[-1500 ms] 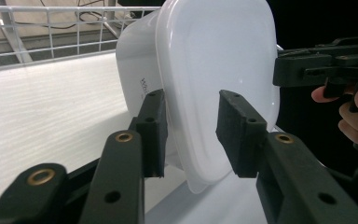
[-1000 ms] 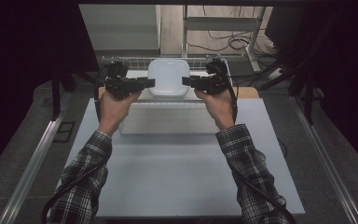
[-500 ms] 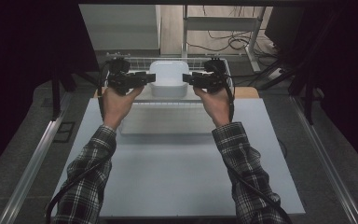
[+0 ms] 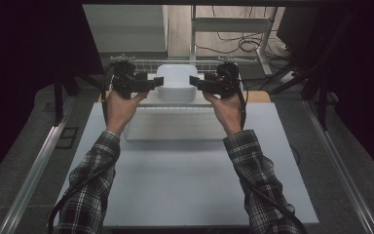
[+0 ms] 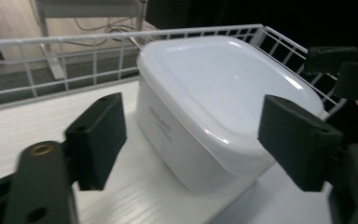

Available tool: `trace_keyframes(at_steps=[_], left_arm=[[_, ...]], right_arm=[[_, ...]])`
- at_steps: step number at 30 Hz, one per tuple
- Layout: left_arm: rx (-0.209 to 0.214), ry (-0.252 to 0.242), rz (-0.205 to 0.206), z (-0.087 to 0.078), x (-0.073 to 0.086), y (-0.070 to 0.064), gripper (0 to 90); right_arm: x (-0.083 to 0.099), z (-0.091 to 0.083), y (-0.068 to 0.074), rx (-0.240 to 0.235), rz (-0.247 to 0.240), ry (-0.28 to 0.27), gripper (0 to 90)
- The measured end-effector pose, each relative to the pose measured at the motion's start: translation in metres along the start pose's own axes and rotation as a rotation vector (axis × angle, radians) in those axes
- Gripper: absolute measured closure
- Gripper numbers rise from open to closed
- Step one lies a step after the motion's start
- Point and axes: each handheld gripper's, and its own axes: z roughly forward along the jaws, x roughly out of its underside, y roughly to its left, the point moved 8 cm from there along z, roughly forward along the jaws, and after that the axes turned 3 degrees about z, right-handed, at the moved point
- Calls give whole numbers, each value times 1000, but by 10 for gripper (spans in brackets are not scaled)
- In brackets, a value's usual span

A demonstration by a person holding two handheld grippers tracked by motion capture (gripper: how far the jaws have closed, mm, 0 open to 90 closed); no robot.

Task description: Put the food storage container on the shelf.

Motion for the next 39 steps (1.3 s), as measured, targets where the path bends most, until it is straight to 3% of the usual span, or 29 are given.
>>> trace_keyframes(at_steps=[6, 9, 15, 16, 21, 35, 39], left_arm=[[57, -3, 24, -6, 5, -10, 158], [61, 15, 61, -9, 8, -14, 103], [68, 21, 117, -14, 15, -21, 65], [62, 30, 144, -13, 20, -22, 59], [50, 30, 179, -15, 28, -25, 44], [89, 35, 185, -26, 48, -33, 40], [94, 36, 200, -29, 55, -36, 42]], right_arm=[[12, -2, 7, -33, -45, 21, 197], [17, -2, 10, -48, -74, 39, 167], [23, -3, 14, -68, -84, 61, 111], [25, -3, 14, -65, -94, 67, 102], [34, -3, 15, -64, -105, 92, 64], [48, -13, 19, -77, -155, 105, 33], [53, -18, 25, -83, -198, 103, 33]])
